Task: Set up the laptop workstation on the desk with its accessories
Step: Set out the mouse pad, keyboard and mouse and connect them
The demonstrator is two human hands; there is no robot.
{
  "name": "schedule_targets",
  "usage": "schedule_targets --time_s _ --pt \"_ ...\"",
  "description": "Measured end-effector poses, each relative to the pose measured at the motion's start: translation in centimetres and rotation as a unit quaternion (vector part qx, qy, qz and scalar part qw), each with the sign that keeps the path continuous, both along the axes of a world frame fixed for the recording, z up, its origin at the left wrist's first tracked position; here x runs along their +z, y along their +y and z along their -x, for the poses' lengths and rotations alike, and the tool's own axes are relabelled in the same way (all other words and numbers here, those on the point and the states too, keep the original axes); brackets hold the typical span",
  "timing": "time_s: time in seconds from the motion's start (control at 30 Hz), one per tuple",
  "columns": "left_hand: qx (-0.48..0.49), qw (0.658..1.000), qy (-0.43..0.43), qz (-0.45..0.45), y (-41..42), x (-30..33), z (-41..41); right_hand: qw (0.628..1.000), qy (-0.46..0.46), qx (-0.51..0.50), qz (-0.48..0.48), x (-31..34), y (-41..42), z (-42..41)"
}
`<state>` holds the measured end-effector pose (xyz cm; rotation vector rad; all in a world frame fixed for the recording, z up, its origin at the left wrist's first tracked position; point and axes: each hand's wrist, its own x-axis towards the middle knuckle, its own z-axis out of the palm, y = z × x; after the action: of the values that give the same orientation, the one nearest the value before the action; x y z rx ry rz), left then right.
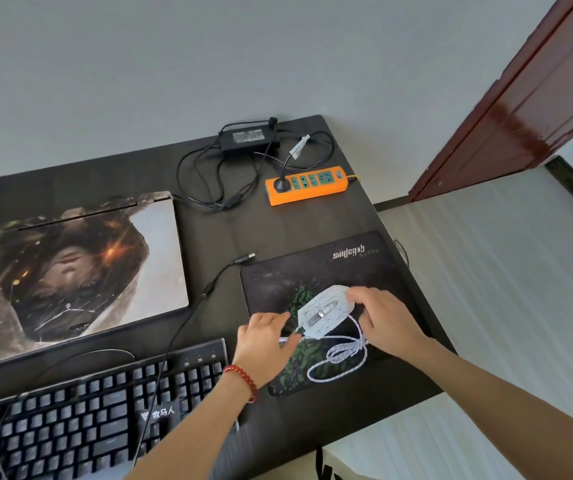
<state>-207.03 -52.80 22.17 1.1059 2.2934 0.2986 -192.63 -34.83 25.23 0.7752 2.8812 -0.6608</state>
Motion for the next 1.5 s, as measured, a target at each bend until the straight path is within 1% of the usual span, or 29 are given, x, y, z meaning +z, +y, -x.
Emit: schedule_targets --time_s 0.03,0.17,0.23,0.27,0.3,0.37,0.4,0.47,0.5,0.53,0.57,0.63,0.67,0.7,0.73,0.8,0.83,0.9,0.97,1.0,1.03,1.13,1.17,1.2,1.27,1.3,1.37,1.43,1.5 --pt "-0.009 1.0 0.001 0.003 0.6 -0.2 -0.6 1.0 -0.011 0.004 0.011 -0.3 0.3 0.7" --pt "-0.018 0.999 -0.028 -0.037 1.5 -0.7 -1.3 0.98 -0.137 0.134 0.058 -1.9 1.4 2.7" --pt "-0.029 0.998 -0.013 -0.057 0.5 -0.9 0.0 0.973 -0.167 0.151 0.042 -2.0 1.8 3.2" --pt "-0.036 0.997 0.004 -0.071 -0.1 -0.7 0.9 0.974 -0.17 0.149 0.014 -1.9 2.0 3.3" --pt "-0.049 0.994 0.028 -0.089 -0.7 -0.6 1.9 0.977 -0.167 0.134 -0.023 -2.0 2.1 3.3" --pt "-0.081 0.987 0.077 -0.114 -1.7 -0.2 3.8 0.984 -0.147 0.064 -0.073 -2.2 1.8 2.7" --pt "-0.097 0.985 0.088 -0.112 -2.0 0.1 4.4 0.988 -0.138 0.017 -0.074 -2.5 1.6 2.3" --pt "-0.13 0.984 0.089 -0.089 -1.7 0.8 5.1 0.988 -0.131 -0.066 -0.037 -2.9 0.8 1.6" --pt "-0.141 0.985 0.076 -0.058 -1.5 0.9 5.2 0.986 -0.13 -0.1 -0.014 -3.0 0.3 1.4" --pt "-0.138 0.988 0.058 -0.03 -1.2 1.0 5.2 0.983 -0.126 -0.134 0.004 -3.1 -0.3 1.2" --pt "-0.111 0.993 0.029 -0.031 -0.8 0.9 5.0 0.978 -0.121 -0.168 0.017 -3.2 -0.7 1.1" --pt "0.002 0.995 -0.058 -0.076 -0.2 0.5 4.1 0.967 -0.117 -0.225 0.036 -3.4 -1.5 1.1" --pt "0.043 0.992 -0.081 -0.083 -0.1 0.0 3.7 0.962 -0.118 -0.243 0.045 -3.4 -1.7 1.2" --pt "0.057 0.992 -0.087 -0.065 -0.1 -0.4 3.2 0.958 -0.122 -0.253 0.052 -3.4 -1.8 1.2" --pt "0.045 0.995 -0.077 -0.033 -0.3 -1.0 2.7 0.956 -0.13 -0.256 0.053 -3.3 -1.9 1.2" --pt "-0.008 0.999 -0.03 0.04 -0.8 -1.9 1.8 0.959 -0.141 -0.243 0.024 -3.3 -1.9 1.1" --pt "-0.029 0.997 0.003 0.066 -0.9 -2.0 1.5 0.965 -0.123 -0.232 0.002 -3.3 -1.9 1.0" --pt "-0.065 0.991 0.062 0.096 -1.0 -2.0 1.2 0.978 -0.031 -0.207 -0.023 -3.0 -2.0 0.8" --pt "-0.089 0.988 0.084 0.09 -1.0 -1.9 1.2 0.984 0.062 -0.167 -0.019 -2.5 -2.1 0.9" --pt "-0.088 0.991 0.073 0.074 -1.1 -1.7 1.5 0.986 0.09 -0.14 -0.015 -2.2 -2.2 1.1" --pt "-0.074 0.995 0.043 0.051 -1.1 -1.3 1.9 0.987 0.11 -0.113 -0.015 -1.8 -2.3 1.4" --pt "0.024 0.996 -0.063 -0.058 -1.3 1.7 4.0 0.987 0.157 -0.022 -0.016 -0.2 -2.5 3.3" --pt "0.055 0.99 -0.077 -0.1 -1.4 3.2 4.9 0.987 0.163 0.009 0.004 0.7 -2.8 4.3" --pt "0.084 0.983 -0.086 -0.136 -1.6 4.9 5.7 0.986 0.158 0.034 0.051 1.8 -3.3 5.6" --pt "0.132 0.966 -0.112 -0.191 -1.6 8.1 7.1 0.974 0.11 0.061 0.19 3.8 -4.2 8.1" --pt "0.152 0.956 -0.123 -0.217 -1.6 9.5 7.7 0.96 0.093 0.068 0.255 4.7 -4.6 9.5" --pt "0.19 0.932 -0.131 -0.28 -1.9 12.0 9.2 0.932 0.095 0.065 0.344 6.5 -5.1 12.3" --pt "0.233 0.899 -0.127 -0.349 -2.2 13.7 10.8 0.916 0.119 0.062 0.379 8.3 -5.2 14.9" --pt "0.263 0.87 -0.125 -0.399 -2.4 14.6 12.3 0.907 0.168 0.031 0.384 10.2 -5.1 17.4"
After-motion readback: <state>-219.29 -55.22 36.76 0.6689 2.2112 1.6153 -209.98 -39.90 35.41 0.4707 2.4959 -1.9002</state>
